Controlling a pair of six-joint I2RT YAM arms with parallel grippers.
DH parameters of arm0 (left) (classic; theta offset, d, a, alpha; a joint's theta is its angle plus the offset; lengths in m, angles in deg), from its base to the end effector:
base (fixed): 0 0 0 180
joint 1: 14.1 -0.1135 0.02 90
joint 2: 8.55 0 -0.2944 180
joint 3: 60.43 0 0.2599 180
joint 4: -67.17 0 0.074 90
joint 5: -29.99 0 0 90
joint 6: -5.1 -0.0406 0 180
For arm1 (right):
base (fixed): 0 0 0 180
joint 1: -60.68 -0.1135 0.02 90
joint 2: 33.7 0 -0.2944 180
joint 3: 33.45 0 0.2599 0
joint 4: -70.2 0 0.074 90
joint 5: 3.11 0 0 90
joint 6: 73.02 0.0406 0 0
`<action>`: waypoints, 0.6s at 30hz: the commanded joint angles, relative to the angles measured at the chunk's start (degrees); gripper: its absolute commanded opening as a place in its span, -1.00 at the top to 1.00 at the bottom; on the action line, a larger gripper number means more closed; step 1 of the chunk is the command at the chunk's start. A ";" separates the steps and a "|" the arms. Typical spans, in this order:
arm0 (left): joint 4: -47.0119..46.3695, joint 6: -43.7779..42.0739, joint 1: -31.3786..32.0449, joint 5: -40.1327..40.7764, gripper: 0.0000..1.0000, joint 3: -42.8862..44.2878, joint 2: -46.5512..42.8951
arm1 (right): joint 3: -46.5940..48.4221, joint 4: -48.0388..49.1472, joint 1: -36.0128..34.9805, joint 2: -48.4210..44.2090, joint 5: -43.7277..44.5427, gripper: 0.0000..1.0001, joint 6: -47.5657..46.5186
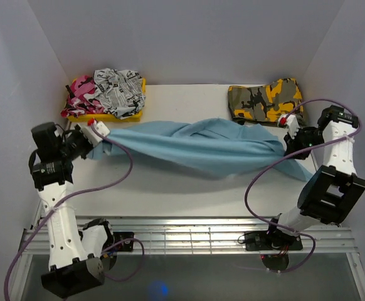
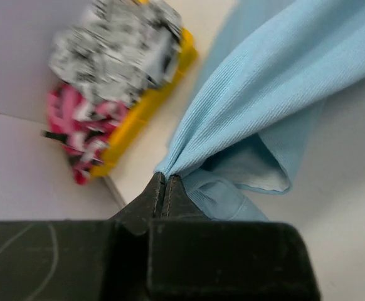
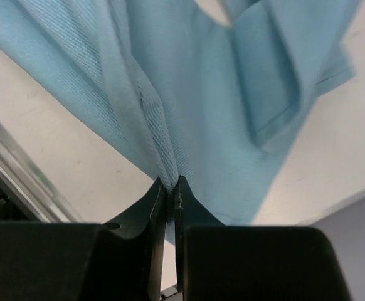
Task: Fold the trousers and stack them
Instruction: Flatten the trousers out
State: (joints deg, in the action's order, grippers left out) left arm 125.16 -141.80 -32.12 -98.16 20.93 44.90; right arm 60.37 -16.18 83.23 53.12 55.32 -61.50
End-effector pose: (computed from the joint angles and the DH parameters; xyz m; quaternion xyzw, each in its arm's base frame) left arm 0.1656 0.0275 0.4186 0.4264 0.7178 0.0623 0.5468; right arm 0.2683 -0.0884 0.3324 -0.4715 0.8345 0.1035 0.2657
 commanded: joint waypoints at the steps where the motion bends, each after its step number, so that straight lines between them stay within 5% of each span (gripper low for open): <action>1: 7.02 -14.00 -1.23 7.48 1.00 -16.03 2.01 | -5.31 3.43 0.48 3.25 10.47 0.84 -4.84; 8: 24.24 -25.97 -1.23 6.60 0.98 -23.98 7.71 | -16.82 4.57 0.22 4.94 21.19 0.85 -8.79; 9: 25.83 -26.67 -1.23 6.69 0.91 -23.10 8.94 | -18.31 3.87 0.13 4.67 21.72 0.84 -9.15; 10: 28.80 -26.77 -1.23 6.43 0.62 -20.92 10.95 | -18.85 3.52 0.04 4.49 22.25 0.78 -9.41; 12: 31.72 -26.94 -1.23 4.85 0.24 -17.75 12.46 | -19.21 2.64 -0.04 3.62 23.05 0.46 -10.12; 13: 33.39 -25.55 -1.40 3.88 0.07 -13.73 13.60 | -18.25 2.72 -0.05 3.26 22.87 0.03 -10.12; 14: 33.66 -24.23 -1.84 2.83 -0.44 -11.26 14.48 | -17.28 2.64 -0.05 2.74 22.70 -0.13 -10.03; 16: 32.54 -17.94 -2.98 -0.95 -0.89 -5.90 17.11 | -11.95 2.29 0.04 2.65 21.03 -0.88 -8.80; 18: 31.13 -12.99 -6.40 -5.24 -0.95 2.54 23.60 | -6.40 0.97 0.13 3.96 16.82 -0.93 -6.53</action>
State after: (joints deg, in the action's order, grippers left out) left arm 156.38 -161.14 -35.25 -95.21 14.98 63.87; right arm 45.75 -14.41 83.12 58.28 75.32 -69.11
